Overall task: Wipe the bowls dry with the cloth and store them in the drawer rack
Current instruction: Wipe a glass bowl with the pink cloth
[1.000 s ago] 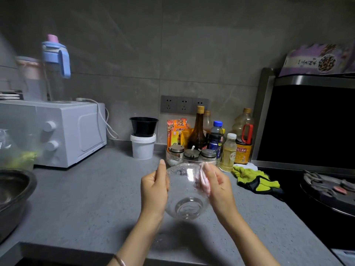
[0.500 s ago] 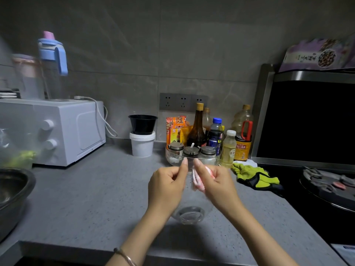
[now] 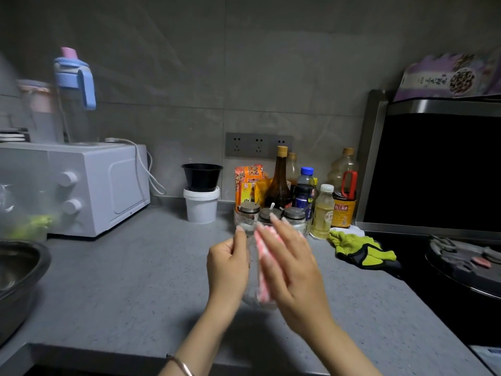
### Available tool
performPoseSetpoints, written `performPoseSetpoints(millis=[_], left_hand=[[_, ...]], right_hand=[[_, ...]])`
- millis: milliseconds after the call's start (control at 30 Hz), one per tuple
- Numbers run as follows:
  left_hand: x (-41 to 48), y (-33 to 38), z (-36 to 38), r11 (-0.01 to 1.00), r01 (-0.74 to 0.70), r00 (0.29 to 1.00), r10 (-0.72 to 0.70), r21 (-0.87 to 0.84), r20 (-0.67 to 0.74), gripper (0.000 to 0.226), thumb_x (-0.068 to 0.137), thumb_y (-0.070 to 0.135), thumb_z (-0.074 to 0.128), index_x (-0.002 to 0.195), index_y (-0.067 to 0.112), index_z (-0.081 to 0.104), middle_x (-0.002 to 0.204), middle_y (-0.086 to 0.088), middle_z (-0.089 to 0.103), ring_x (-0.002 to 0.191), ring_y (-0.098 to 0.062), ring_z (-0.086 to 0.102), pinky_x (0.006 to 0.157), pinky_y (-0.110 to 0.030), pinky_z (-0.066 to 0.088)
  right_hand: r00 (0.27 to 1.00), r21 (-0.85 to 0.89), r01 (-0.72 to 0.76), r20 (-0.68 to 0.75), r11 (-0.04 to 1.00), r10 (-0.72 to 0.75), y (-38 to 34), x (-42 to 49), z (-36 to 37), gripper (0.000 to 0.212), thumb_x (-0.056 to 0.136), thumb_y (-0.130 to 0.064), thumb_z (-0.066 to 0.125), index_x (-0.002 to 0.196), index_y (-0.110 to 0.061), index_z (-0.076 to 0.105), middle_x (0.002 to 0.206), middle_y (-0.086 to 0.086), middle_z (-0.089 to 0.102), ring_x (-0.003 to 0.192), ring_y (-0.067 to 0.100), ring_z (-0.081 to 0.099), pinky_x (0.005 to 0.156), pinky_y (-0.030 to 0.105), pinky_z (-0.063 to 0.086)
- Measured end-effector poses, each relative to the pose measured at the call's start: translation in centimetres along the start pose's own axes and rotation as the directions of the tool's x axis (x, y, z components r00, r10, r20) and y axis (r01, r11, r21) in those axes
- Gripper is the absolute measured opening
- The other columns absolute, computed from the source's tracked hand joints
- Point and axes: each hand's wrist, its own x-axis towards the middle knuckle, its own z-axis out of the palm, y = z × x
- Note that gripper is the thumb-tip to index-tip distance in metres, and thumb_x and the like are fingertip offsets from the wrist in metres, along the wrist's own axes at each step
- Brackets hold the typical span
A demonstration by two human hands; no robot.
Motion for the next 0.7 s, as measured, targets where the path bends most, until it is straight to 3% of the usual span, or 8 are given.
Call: performPoseSetpoints(millis=[67, 133, 200, 267, 367, 467, 567, 700], left_hand=[[0.0, 0.5, -0.1, 0.997, 0.033, 0.999, -0.035, -0.073, -0.023, 0.059, 0.097, 0.024, 0.048, 0.041, 0.021, 0.031, 0.039, 0.007, 0.026, 0.039, -0.009, 0.022, 0.049, -0.026, 0.018], [-0.1, 0.9, -0.4, 0.986, 0.079, 0.996, -0.086, -0.147, -0.039, 0.06, 0.098, 0.023, 0.046, 0.04, 0.023, 0.029, 0.038, 0.009, 0.024, 0.037, -0.005, 0.02, 0.042, -0.022, 0.018], [-0.3, 1.1, -0.6, 0.971, 0.11, 0.991, -0.123, -0.211, -0.047, 0.059, 0.098, 0.024, 0.045, 0.042, 0.022, 0.03, 0.038, 0.009, 0.024, 0.036, -0.004, 0.021, 0.039, -0.018, 0.019], [-0.2, 0.9, -0.8, 0.962, 0.137, 0.989, -0.148, -0.236, -0.029, 0.056, 0.098, 0.026, 0.044, 0.045, 0.02, 0.031, 0.038, 0.009, 0.024, 0.036, -0.003, 0.021, 0.038, -0.015, 0.019], [0.1, 0.4, -0.9, 0.965, 0.179, 0.984, -0.173, -0.19, 0.052, 0.054, 0.099, 0.03, 0.043, 0.047, 0.018, 0.033, 0.039, 0.007, 0.027, 0.037, -0.005, 0.026, 0.039, -0.015, 0.022], [0.7, 0.4, -1.4, 0.987, 0.138, 0.979, -0.125, -0.077, 0.159, 0.051, 0.099, 0.035, 0.039, 0.053, 0.013, 0.045, 0.04, 0.007, 0.042, 0.04, -0.005, 0.041, 0.041, -0.012, 0.034], [0.6, 1.4, -1.4, 0.998, -0.05, 0.957, 0.036, 0.039, 0.288, 0.055, 0.092, 0.048, 0.036, 0.054, 0.014, 0.056, 0.041, 0.006, 0.05, 0.042, -0.002, 0.047, 0.048, -0.015, 0.04], [-0.3, 1.7, -0.6, 0.933, -0.307, 0.913, 0.233, 0.186, 0.335, 0.06, 0.084, 0.06, 0.041, 0.044, 0.015, 0.045, 0.041, -0.001, 0.041, 0.042, -0.011, 0.04, 0.049, -0.037, 0.038]], right_hand=[[0.985, 0.239, -0.172, 0.014, 0.956, 0.173, 0.3, 0.7, -0.5, 0.039, 0.096, -0.05, 0.03, 0.134, -0.055, 0.035, 0.147, -0.027, 0.031, 0.136, -0.003, 0.029, 0.108, 0.027, 0.029], [0.912, 0.587, -0.38, 0.109, 0.715, 0.396, 0.3, 0.8, -0.8, 0.034, 0.095, -0.056, 0.033, 0.125, -0.048, 0.048, 0.132, -0.018, 0.052, 0.12, 0.0, 0.049, 0.088, 0.015, 0.047], [0.822, 0.744, -0.472, 0.178, 0.473, 0.541, 0.6, 0.7, -0.9, 0.033, 0.093, -0.051, 0.039, 0.103, -0.03, 0.062, 0.095, -0.007, 0.069, 0.084, 0.0, 0.066, 0.063, 0.013, 0.052], [0.777, 0.779, -0.484, 0.173, 0.399, 0.605, 0.3, 0.7, -1.2, 0.035, 0.095, -0.042, 0.042, 0.076, -0.019, 0.061, 0.058, -0.005, 0.064, 0.048, 0.003, 0.058, 0.043, 0.013, 0.044], [0.771, 0.737, -0.514, 0.172, 0.44, 0.613, 0.6, 0.9, -1.7, 0.047, 0.086, -0.048, 0.042, 0.058, -0.011, 0.051, 0.042, -0.001, 0.044, 0.032, 0.009, 0.036, 0.031, 0.017, 0.025], [0.809, 0.727, -0.486, 0.165, 0.485, 0.564, 1.5, 1.5, -2.1, 0.063, 0.085, -0.055, 0.053, 0.054, 0.0, 0.051, 0.044, 0.007, 0.048, 0.036, 0.015, 0.042, 0.037, 0.018, 0.032], [0.916, 0.637, -0.374, 0.137, 0.674, 0.378, 1.7, 2.0, -2.4, 0.077, 0.073, -0.065, 0.055, 0.055, 0.01, 0.048, 0.052, 0.026, 0.051, 0.044, 0.02, 0.044, 0.045, 0.021, 0.037], [0.953, 0.538, -0.295, 0.109, 0.789, 0.282, 1.5, 1.5, -1.3, 0.075, 0.083, -0.066, 0.048, 0.054, 0.003, 0.051, 0.053, 0.026, 0.053, 0.048, 0.036, 0.05, 0.051, 0.045, 0.04]])
